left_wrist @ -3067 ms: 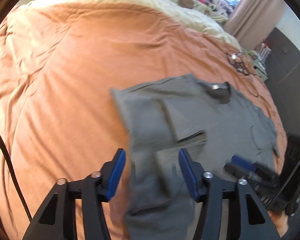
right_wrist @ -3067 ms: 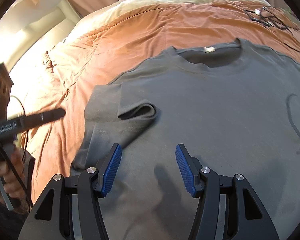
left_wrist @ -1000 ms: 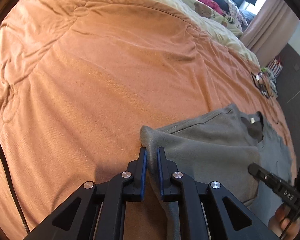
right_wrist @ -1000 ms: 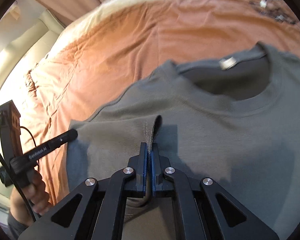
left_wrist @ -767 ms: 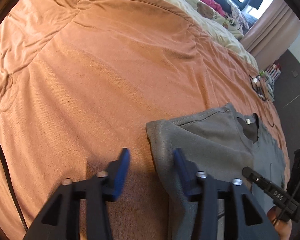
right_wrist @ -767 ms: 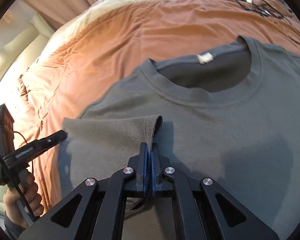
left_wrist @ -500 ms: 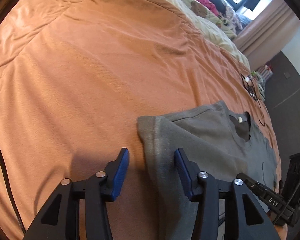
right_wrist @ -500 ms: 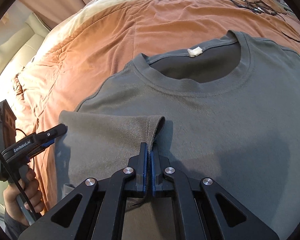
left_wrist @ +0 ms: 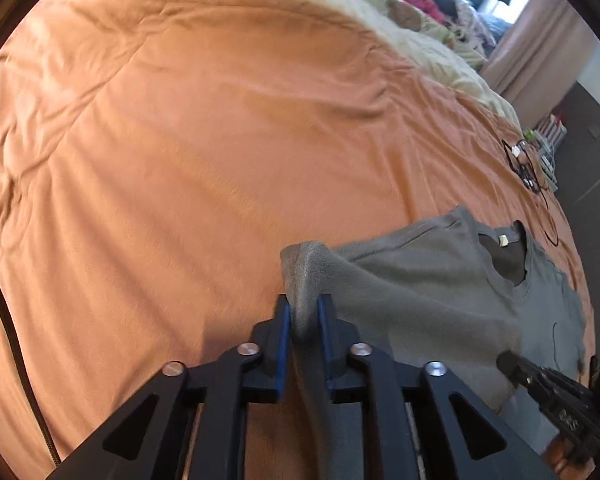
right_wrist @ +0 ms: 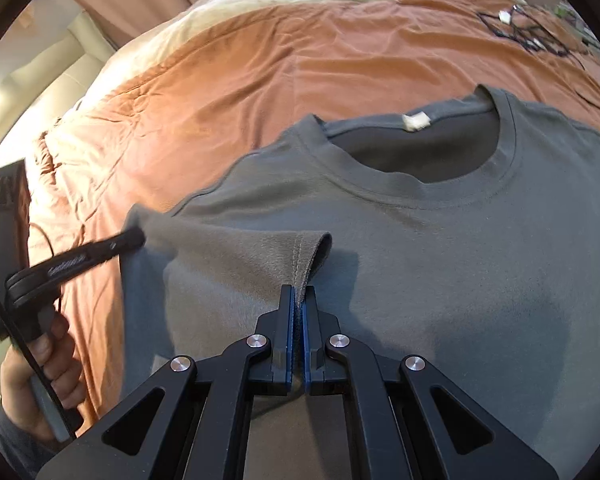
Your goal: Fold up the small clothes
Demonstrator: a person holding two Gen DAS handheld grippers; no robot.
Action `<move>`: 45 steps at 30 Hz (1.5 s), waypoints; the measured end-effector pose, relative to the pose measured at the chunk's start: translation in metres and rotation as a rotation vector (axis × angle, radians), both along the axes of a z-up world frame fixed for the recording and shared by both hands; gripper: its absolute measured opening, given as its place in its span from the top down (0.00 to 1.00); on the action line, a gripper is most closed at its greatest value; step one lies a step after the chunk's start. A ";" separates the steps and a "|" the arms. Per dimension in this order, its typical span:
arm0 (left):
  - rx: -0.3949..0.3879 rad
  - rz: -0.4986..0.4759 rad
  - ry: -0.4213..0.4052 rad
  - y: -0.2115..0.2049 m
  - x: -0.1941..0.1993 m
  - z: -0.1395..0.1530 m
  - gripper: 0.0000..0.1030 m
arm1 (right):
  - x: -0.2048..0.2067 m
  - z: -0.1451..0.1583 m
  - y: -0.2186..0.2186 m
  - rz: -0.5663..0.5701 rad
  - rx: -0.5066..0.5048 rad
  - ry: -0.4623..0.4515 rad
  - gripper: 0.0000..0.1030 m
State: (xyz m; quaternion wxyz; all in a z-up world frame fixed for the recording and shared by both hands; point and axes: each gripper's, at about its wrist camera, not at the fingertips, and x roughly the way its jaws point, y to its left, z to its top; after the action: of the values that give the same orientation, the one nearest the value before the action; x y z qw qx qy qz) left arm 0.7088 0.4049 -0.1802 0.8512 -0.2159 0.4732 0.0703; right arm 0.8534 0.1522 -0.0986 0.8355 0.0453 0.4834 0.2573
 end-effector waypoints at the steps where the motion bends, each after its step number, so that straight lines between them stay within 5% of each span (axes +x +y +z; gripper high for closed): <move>1: -0.005 0.002 0.000 0.000 -0.004 0.000 0.71 | 0.003 -0.003 -0.002 -0.010 -0.012 0.004 1.00; 4: -0.042 0.013 -0.001 0.003 -0.021 -0.001 0.58 | 0.001 -0.007 -0.006 -0.023 -0.014 0.040 1.00; 13: -0.106 -0.004 0.026 -0.011 -0.071 -0.003 0.58 | -0.003 0.002 -0.004 -0.020 -0.068 0.042 0.94; 15: -0.125 -0.020 0.026 -0.017 -0.084 -0.003 0.58 | -0.007 0.007 -0.011 -0.025 -0.052 0.033 0.81; 17: -0.152 -0.044 0.027 -0.024 -0.096 -0.002 0.57 | -0.017 0.013 -0.019 -0.020 -0.025 0.013 0.41; 18: -0.158 -0.053 0.028 -0.027 -0.100 -0.002 0.58 | -0.023 0.018 -0.022 -0.013 -0.013 -0.004 0.39; 25: -0.177 -0.104 0.038 -0.049 -0.122 -0.005 0.58 | -0.054 0.030 -0.014 0.122 0.006 -0.042 0.40; 28: -0.179 -0.137 0.062 -0.057 -0.126 -0.011 0.93 | -0.062 0.029 0.001 0.185 -0.014 -0.043 0.43; 32: -0.217 -0.098 0.072 -0.051 -0.134 -0.017 0.94 | -0.071 0.026 0.025 0.231 -0.072 -0.041 0.43; 45: -0.336 -0.044 0.035 -0.039 -0.150 -0.026 0.94 | -0.064 0.000 0.082 0.133 -0.262 0.009 0.43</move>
State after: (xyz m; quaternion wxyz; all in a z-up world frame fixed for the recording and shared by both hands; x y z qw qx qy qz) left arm 0.5588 0.3655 -0.2065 0.7961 -0.3437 0.4975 -0.0245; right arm 0.7897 0.2344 -0.0990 0.8131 -0.0949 0.5187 0.2465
